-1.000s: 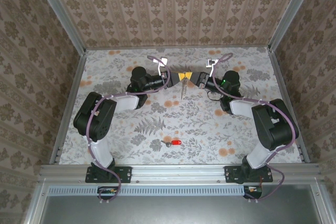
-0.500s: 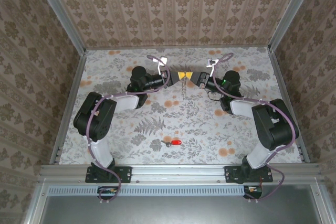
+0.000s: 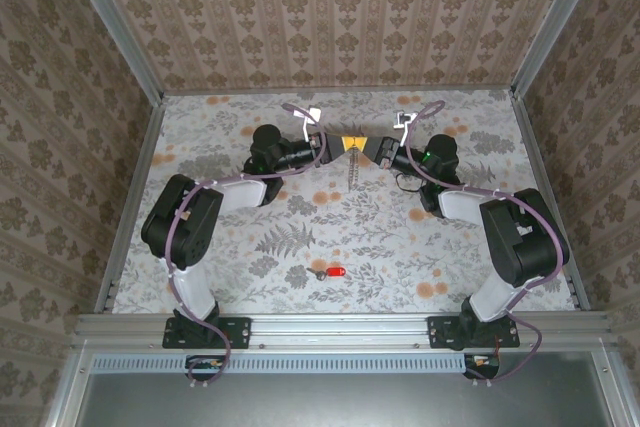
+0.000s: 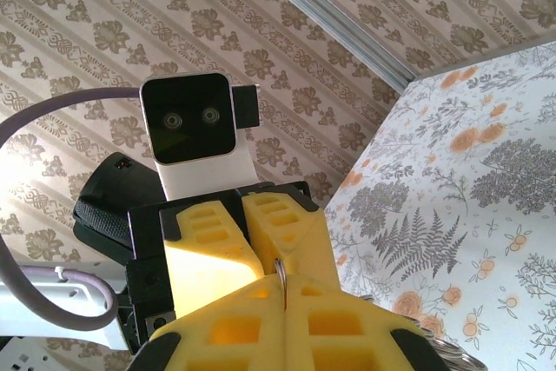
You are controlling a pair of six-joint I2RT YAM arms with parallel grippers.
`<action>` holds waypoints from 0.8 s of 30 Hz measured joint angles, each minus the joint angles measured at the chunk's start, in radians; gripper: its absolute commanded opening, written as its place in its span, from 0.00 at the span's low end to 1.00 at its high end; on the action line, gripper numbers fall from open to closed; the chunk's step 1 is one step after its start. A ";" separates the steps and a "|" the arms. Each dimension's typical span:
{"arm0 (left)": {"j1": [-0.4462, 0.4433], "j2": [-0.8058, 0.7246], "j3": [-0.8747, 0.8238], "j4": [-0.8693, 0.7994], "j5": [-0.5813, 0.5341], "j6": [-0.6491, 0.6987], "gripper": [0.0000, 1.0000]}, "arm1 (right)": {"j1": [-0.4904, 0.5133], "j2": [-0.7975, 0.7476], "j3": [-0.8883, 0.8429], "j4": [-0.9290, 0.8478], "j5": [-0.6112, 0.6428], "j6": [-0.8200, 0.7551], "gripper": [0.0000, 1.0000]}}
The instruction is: Put the keys on the keyring
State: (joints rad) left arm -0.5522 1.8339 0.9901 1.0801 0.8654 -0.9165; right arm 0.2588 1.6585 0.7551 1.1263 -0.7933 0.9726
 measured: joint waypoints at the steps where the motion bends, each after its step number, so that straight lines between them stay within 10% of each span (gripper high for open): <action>1: 0.000 0.000 0.000 -0.002 0.000 0.000 0.06 | 0.000 0.000 0.000 0.000 0.000 0.000 0.00; 14: 0.000 0.000 -0.005 0.006 -0.005 -0.004 0.00 | -0.006 0.000 -0.006 0.001 0.001 0.000 0.00; 17: -0.003 0.002 -0.010 0.022 -0.013 -0.017 0.19 | -0.006 0.000 -0.006 0.001 0.000 0.000 0.00; 24: -0.003 0.036 -0.012 0.100 -0.021 -0.055 0.15 | -0.007 0.000 -0.007 0.001 0.004 0.001 0.00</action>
State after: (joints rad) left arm -0.5556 1.8698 0.9783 1.1801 0.8444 -0.9718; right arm 0.2516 1.6585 0.7479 1.1271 -0.7891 0.9733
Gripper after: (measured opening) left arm 0.149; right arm 0.066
